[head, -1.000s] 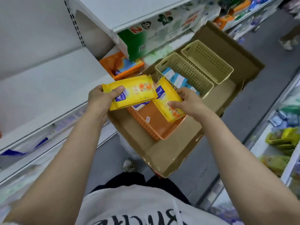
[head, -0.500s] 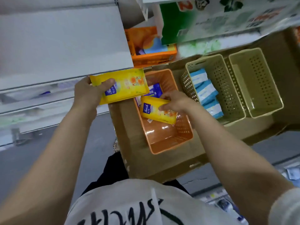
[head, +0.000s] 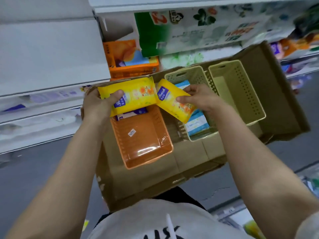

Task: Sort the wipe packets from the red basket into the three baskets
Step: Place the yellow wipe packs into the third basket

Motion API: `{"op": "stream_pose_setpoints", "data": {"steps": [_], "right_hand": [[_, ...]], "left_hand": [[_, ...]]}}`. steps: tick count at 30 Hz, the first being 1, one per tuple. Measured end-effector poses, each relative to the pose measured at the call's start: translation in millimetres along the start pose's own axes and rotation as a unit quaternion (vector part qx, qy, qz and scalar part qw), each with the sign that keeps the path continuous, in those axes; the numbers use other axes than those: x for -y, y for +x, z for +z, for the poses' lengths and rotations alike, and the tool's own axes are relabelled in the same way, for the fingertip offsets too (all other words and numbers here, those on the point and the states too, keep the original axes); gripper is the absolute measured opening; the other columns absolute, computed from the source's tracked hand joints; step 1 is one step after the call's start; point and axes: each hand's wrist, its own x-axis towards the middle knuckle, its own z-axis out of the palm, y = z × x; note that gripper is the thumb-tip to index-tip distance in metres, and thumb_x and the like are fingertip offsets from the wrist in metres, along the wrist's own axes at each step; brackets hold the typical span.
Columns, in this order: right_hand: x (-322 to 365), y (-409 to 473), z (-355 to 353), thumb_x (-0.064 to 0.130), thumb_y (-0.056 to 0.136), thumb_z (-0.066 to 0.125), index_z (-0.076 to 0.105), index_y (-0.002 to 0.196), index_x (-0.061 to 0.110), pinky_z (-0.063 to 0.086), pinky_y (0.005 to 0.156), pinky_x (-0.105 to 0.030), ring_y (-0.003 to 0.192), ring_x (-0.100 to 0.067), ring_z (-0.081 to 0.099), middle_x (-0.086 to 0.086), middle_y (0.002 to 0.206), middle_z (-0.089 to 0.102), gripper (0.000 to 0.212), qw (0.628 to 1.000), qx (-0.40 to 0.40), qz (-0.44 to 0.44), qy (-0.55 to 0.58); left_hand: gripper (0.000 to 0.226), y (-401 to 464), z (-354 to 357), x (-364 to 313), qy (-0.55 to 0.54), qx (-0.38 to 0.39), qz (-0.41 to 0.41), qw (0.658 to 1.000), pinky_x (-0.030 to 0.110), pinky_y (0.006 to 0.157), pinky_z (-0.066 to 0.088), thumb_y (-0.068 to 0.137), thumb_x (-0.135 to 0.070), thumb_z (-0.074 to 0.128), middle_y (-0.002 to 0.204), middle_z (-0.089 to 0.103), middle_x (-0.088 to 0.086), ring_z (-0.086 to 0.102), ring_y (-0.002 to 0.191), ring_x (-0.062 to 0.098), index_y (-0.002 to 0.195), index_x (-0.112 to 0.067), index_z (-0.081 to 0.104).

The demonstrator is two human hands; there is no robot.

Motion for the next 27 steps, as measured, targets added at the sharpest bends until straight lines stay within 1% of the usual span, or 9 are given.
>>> {"op": "stream_pose_setpoints", "data": {"steps": [2, 4, 7, 10, 13, 15, 18, 23, 27], "right_hand": [[-10, -7, -19, 0.017, 0.076, 0.084, 0.065, 0.093, 0.017, 0.056, 0.075, -0.033, 0.079, -0.018, 0.069, -0.007, 0.095, 0.072, 0.026, 0.999, -0.034, 0.002, 0.028], [-18, -12, -37, 0.016, 0.077, 0.083, 0.065, 0.1, 0.012, 0.055, 0.074, -0.032, 0.08, -0.019, 0.067, -0.008, 0.096, 0.07, 0.03, 0.998, -0.053, 0.002, 0.029], [-24, -18, -69, 0.015, 0.078, 0.083, 0.063, 0.112, 0.006, 0.054, 0.071, -0.029, 0.077, -0.018, 0.066, -0.01, 0.099, 0.069, 0.041, 0.996, -0.075, 0.013, 0.035], [-30, -12, -105, 0.012, 0.079, 0.081, 0.063, 0.11, 0.009, 0.054, 0.061, -0.024, 0.067, -0.011, 0.067, -0.007, 0.091, 0.069, 0.036, 0.996, -0.085, 0.006, 0.039], [-38, 8, -147, 0.005, 0.08, 0.078, 0.062, 0.106, 0.01, 0.052, 0.055, -0.017, 0.056, 0.002, 0.063, 0.001, 0.084, 0.064, 0.031, 0.995, -0.091, -0.021, 0.026], [-48, 26, -180, 0.009, 0.076, 0.083, 0.064, 0.1, 0.014, 0.054, 0.065, -0.025, 0.066, -0.004, 0.066, 0.001, 0.086, 0.066, 0.031, 0.995, -0.09, -0.033, 0.003], [-69, 63, -233, 0.023, 0.064, 0.09, 0.067, 0.098, 0.017, 0.058, 0.083, -0.046, 0.09, -0.026, 0.071, -0.009, 0.1, 0.072, 0.041, 0.994, -0.085, -0.047, -0.052], [-83, 97, -291, 0.027, 0.074, 0.085, 0.066, 0.116, 0.015, 0.049, 0.088, -0.032, 0.103, -0.022, 0.062, -0.006, 0.114, 0.066, 0.047, 0.96, -0.014, -0.07, -0.271], [-89, 130, -274, 0.035, 0.077, 0.082, 0.066, 0.118, 0.019, 0.045, 0.08, -0.025, 0.099, -0.018, 0.063, -0.002, 0.111, 0.068, 0.046, 0.931, 0.07, -0.108, -0.342]], "left_hand": [[0.021, -2, 13, -7, 0.001, 0.018, 0.005, 1.0, 0.026, 0.062, 0.057, 0.079, -0.026, 0.082, 0.089, 0.074, -0.007, 0.073, 0.072, 0.006, 0.097, -0.022, 0.071], [0.027, -7, 28, -9, 0.005, 0.028, 0.009, 1.0, 0.021, 0.058, 0.056, 0.08, -0.026, 0.081, 0.09, 0.074, -0.006, 0.072, 0.07, 0.004, 0.104, -0.018, 0.071], [0.022, -17, 56, -11, 0.004, 0.044, 0.001, 0.999, 0.021, 0.062, 0.057, 0.08, -0.026, 0.081, 0.091, 0.074, -0.006, 0.072, 0.072, 0.003, 0.099, -0.022, 0.071], [0.015, -23, 92, -17, 0.014, 0.065, 0.005, 0.998, 0.018, 0.057, 0.056, 0.082, -0.024, 0.079, 0.089, 0.073, -0.004, 0.07, 0.064, 0.001, 0.094, -0.021, 0.069], [0.015, -20, 137, -24, 0.015, 0.06, 0.019, 0.998, 0.026, 0.066, 0.058, 0.081, -0.022, 0.08, 0.09, 0.074, -0.002, 0.071, 0.07, 0.008, 0.093, -0.019, 0.071], [0.012, -18, 173, -25, -0.001, 0.047, 0.019, 0.999, 0.027, 0.07, 0.057, 0.082, -0.021, 0.08, 0.09, 0.075, -0.002, 0.071, 0.073, 0.01, 0.091, -0.02, 0.071], [0.013, -19, 228, -18, -0.026, -0.003, 0.01, 1.0, 0.019, 0.065, 0.053, 0.082, -0.021, 0.079, 0.087, 0.072, -0.009, 0.068, 0.067, 0.0, 0.092, -0.022, 0.07], [0.014, -32, 307, -8, -0.068, -0.062, -0.061, 0.994, 0.038, 0.083, 0.059, 0.081, -0.024, 0.081, 0.092, 0.075, -0.003, 0.073, 0.082, 0.014, 0.09, -0.022, 0.071], [0.016, -37, 330, -8, -0.06, -0.109, -0.072, 0.99, 0.044, 0.089, 0.058, 0.08, -0.028, 0.081, 0.094, 0.076, -0.002, 0.074, 0.088, 0.016, 0.092, -0.022, 0.072]]}}
